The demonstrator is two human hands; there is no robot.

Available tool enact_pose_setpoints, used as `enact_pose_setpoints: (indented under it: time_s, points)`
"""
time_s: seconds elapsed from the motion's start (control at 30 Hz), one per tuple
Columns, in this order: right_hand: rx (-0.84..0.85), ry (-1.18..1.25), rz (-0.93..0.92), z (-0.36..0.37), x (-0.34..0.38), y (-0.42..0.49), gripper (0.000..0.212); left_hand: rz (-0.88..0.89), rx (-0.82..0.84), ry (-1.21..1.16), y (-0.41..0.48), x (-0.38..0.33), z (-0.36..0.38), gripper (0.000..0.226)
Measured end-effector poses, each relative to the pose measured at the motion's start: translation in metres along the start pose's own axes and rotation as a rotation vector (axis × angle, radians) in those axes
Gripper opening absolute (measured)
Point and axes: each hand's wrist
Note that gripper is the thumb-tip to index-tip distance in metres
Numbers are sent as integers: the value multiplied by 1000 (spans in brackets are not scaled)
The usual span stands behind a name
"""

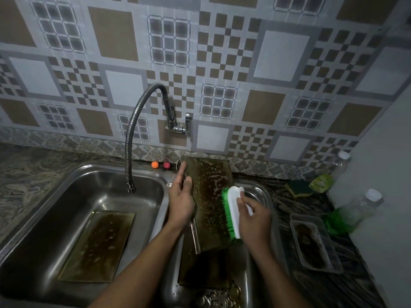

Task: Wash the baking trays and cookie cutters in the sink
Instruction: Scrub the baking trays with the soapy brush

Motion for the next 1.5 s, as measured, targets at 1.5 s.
enact_pose_setpoints:
  time_s: [1.5]
  points:
    - [-45,-286,-207,28,57,-89,56,47,298,440,-51,-28,-69,21]
Point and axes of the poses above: each hand's wrist, its own y-axis towards the middle knuckle, its own z-axis out of the palm, x = y × z, and after that the axes turned 7 degrees about -z, right-handed
